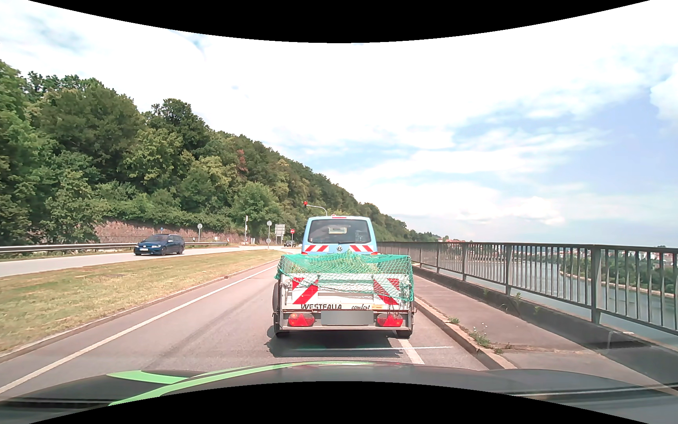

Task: Follow the waypoints while adhering to traffic rules and regulations

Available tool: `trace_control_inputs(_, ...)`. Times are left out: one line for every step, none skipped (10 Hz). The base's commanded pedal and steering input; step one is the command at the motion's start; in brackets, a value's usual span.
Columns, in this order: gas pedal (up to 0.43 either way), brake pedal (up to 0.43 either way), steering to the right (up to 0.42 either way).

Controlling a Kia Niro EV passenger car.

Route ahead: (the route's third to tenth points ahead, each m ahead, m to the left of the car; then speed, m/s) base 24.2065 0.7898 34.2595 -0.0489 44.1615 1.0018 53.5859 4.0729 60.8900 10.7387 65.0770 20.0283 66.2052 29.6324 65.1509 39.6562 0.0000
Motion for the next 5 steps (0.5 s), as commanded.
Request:
trace_control_inputs(0.0,0.317,-0.003)
trace_control_inputs(0.0,0.317,-0.003)
trace_control_inputs(0.0,0.317,-0.003)
trace_control_inputs(0.0,0.317,-0.003)
trace_control_inputs(0.0,0.317,-0.003)
